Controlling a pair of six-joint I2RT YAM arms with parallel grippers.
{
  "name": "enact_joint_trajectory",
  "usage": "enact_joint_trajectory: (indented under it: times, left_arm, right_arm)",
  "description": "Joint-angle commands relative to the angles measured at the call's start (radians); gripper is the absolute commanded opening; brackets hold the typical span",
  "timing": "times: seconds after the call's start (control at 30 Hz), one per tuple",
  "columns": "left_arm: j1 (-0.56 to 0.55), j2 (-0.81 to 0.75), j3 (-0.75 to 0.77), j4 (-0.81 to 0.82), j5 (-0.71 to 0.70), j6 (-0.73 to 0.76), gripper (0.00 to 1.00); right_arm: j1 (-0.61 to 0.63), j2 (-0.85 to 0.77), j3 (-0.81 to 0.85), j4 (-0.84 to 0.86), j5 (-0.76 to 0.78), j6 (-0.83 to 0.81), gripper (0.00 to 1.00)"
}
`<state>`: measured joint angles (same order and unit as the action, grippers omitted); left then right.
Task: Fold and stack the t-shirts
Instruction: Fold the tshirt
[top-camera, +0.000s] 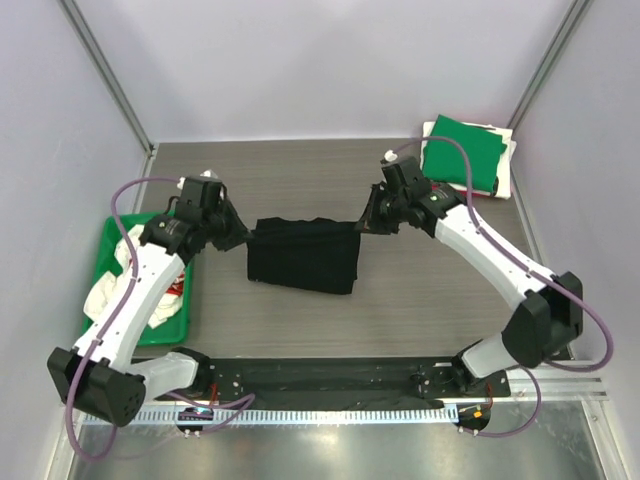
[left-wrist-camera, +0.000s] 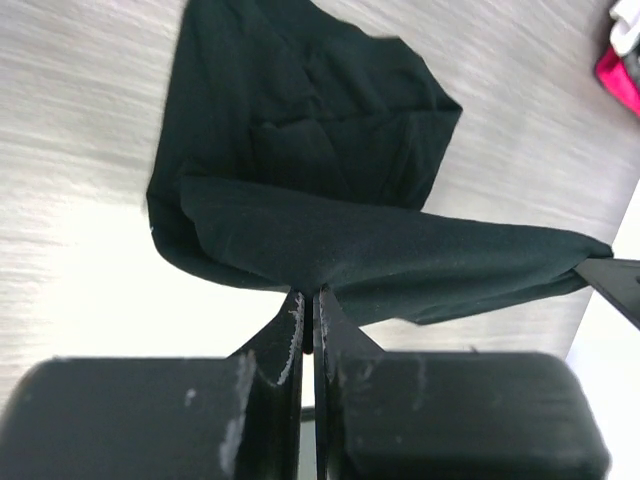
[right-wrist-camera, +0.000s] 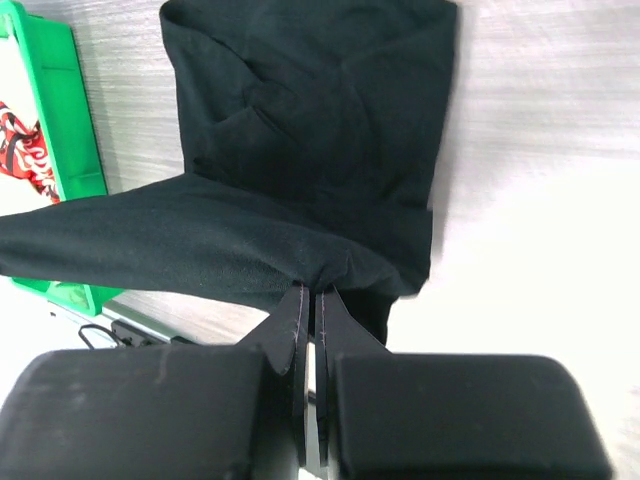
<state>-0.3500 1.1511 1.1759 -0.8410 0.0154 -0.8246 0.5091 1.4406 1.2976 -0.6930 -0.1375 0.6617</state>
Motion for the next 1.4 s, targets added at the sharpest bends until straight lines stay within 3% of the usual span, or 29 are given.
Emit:
enact_joint_trajectory:
  times: [0.0,0.43,0.93,0.97,1.03,1.07,1.1,1.17,1.23,1.37]
  left_arm:
    - [0.072,0.051,0.054,0.049,0.04,0.065,0.0]
    - [0.223,0.356,0.186,0.148,0.127,0.087,0.0]
    - [0.256,0.803,0.487,0.132,0.181,0.12,0.02]
    - [0.259,0.829,0.507,0.128,0.182,0.123,0.03]
    - [0.264,0.93,0.572,0.108,0.184,0.142,0.23]
    - [0.266,0.964,0.653,0.094,0.19,0.172,0.34]
    - [0.266,1.005,0.71,0.067,0.19,0.186,0.52]
    - [0.267,1.076,0.85,-0.038,0.199,0.221,0.61]
    - [0.267,1.066,0.875,-0.073,0.195,0.232,0.65]
    - [0.266,0.822,0.693,0.02,0.193,0.217,0.67]
  right_arm:
    - [-0.02,0.072,0.081,0.02,-0.004,-0.071,0.01]
    - [-0.087,0.404,0.385,0.009,-0.07,-0.139,0.01]
    - [-0.115,0.699,0.601,-0.002,-0.105,-0.162,0.04]
    - [-0.118,0.719,0.627,-0.008,-0.119,-0.162,0.07]
    - [-0.129,0.792,0.722,-0.031,-0.129,-0.163,0.28]
    - [-0.133,0.819,0.768,-0.046,-0.132,-0.162,0.4]
    - [-0.135,0.852,0.82,-0.089,-0.134,-0.166,0.54]
    - [-0.135,0.94,1.019,-0.176,-0.102,-0.183,0.61]
    - [-0.129,0.987,1.222,-0.33,-0.08,-0.191,0.64]
    - [-0.061,0.918,1.266,-0.428,0.004,-0.224,0.65]
